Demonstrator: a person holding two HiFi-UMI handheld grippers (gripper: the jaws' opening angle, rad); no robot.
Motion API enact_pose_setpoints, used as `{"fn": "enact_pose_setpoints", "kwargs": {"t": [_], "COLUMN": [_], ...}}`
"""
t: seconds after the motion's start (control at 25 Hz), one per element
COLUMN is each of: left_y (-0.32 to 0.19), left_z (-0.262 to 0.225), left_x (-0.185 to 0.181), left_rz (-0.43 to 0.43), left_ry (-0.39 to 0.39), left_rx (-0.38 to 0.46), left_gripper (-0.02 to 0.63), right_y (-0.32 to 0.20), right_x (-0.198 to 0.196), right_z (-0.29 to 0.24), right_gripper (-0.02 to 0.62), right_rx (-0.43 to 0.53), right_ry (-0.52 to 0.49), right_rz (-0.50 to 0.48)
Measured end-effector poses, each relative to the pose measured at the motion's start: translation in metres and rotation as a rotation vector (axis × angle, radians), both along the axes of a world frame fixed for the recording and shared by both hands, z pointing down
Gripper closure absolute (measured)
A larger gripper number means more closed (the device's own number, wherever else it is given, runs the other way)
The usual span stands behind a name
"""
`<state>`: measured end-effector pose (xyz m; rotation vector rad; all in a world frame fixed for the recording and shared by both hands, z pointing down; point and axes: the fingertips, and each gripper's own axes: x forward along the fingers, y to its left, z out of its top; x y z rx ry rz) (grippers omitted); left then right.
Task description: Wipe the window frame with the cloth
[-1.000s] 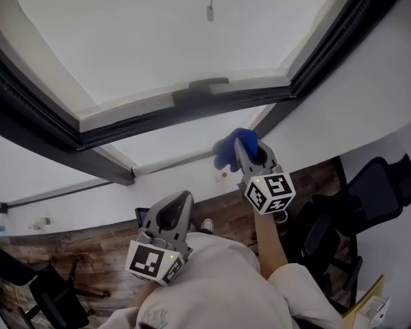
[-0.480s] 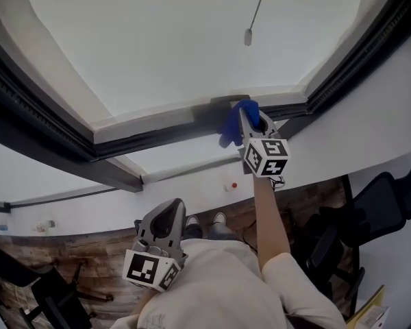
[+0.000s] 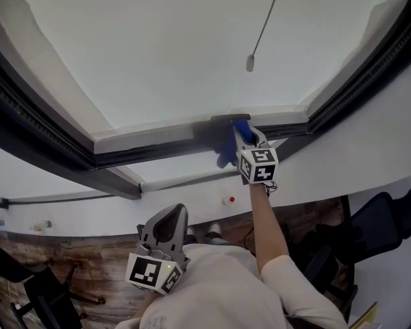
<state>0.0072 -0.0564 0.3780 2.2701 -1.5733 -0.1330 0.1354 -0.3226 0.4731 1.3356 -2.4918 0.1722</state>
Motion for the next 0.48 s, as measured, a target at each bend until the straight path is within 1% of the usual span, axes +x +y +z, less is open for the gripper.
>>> {"fn": "enact_pose_setpoints", "kwargs": {"t": [0.24, 0.48], "left_y": [-0.018, -0.03], "left_z": [-0.006, -0.01], "left_x": [0.024, 0.042], "left_rz": [-0.009, -0.027], "left_ry": [-0.002, -0.018], "left_rx": [0.018, 0.034], "left_gripper": [0.597, 0.597], "right_y": [-0.011, -0.021], "right_x": [0.01, 0.029], "right_z": [0.0, -0.001], "right_gripper": [0.534, 0.534], "right_rx": [-0.01, 0.002], "right_ry": [-0.017, 0.03], "right_rz": [-0.057, -0.088]}}
